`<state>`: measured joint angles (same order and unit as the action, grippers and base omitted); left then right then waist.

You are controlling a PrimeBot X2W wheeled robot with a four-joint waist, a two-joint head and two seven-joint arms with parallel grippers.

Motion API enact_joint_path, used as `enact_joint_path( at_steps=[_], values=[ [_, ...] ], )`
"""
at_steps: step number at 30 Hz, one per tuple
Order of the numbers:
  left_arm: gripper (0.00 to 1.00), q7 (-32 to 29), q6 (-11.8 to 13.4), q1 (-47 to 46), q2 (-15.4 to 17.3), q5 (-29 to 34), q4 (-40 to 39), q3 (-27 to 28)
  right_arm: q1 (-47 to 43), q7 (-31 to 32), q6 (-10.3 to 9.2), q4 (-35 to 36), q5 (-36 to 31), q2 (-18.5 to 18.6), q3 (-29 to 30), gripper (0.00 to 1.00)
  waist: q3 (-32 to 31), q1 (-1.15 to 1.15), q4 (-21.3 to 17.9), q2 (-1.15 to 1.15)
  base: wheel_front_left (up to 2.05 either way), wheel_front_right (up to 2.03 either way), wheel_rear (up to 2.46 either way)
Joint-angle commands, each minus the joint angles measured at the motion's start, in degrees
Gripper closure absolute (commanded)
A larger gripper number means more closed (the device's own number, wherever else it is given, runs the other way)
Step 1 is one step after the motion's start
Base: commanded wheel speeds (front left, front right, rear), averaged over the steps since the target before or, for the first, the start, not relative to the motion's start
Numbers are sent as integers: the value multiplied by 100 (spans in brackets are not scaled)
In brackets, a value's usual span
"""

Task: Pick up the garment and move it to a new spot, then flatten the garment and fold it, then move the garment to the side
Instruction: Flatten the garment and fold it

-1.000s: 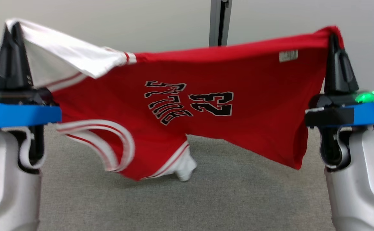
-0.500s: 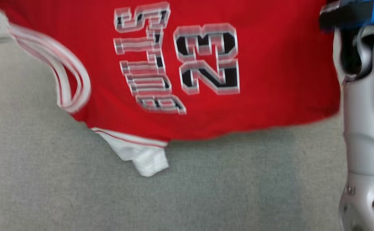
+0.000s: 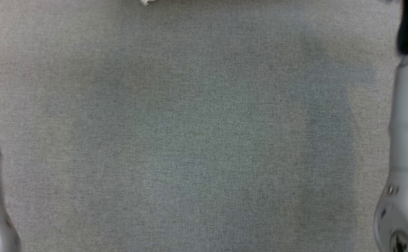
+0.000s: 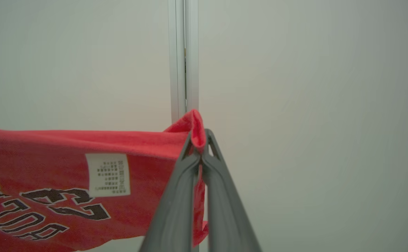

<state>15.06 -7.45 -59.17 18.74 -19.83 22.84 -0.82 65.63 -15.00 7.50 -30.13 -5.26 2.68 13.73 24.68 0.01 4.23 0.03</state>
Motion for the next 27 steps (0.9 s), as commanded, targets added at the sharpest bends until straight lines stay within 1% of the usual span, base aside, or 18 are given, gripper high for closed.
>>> enact_joint_path(
  at_steps=[1,4,6,8,11,13,16,17,19,23,27],
  values=[
    [100,12,-3,425,-66,-53,8,-35,-399,-24,-1,-30,64,38,-21,100,-42,-1,15,-3,0,0,0],
    [100,13,-4,1388,-265,-163,-45,-94,-1254,-23,-1,-105,343,44,-74,100,-120,-1,22,-3,0,0,0],
    [100,13,-4,2048,-380,-195,20,-234,-1884,-22,-1,-154,553,42,-93,100,-221,-1,12,-3,0,0,0],
    [100,13,-3,2624,-447,-206,105,-355,-2395,-23,-1,-164,734,38,-138,100,-318,-1,-2,-3,0,0,0],
    [100,13,2,3308,-602,-223,271,-345,-3113,-24,-1,-194,1048,38,-219,100,-527,-1,-28,-3,0,0,0],
    [100,14,2,3693,-715,-207,364,-387,-3543,-24,-1,-210,1282,43,-273,100,-704,-1,-37,-3,0,0,0],
    [100,13,1,4232,-869,-155,438,-236,-4086,-24,0,-127,1239,37,-495,100,-1004,-1,-41,-3,0,0,0],
    [100,13,1,4411,-902,-117,462,-213,-4273,-24,-1,-169,1307,41,-541,100,-1112,-1,-48,-3,0,0,0],
    [100,13,1,4741,-944,-28,517,-201,-4587,-24,-1,-178,1240,39,-653,100,-1351,-1,-58,-3,0,0,0],
    [100,14,2,5318,-1108,136,549,73,-5170,-24,-1,-312,1324,42,-731,100,-1811,-1,-24,-3,0,0,0],
    [100,14,3,5705,-1211,299,584,152,-5617,-24,-1,-381,1451,40,-694,100,-2146,-1,49,-3,0,0,0]
  ],
)
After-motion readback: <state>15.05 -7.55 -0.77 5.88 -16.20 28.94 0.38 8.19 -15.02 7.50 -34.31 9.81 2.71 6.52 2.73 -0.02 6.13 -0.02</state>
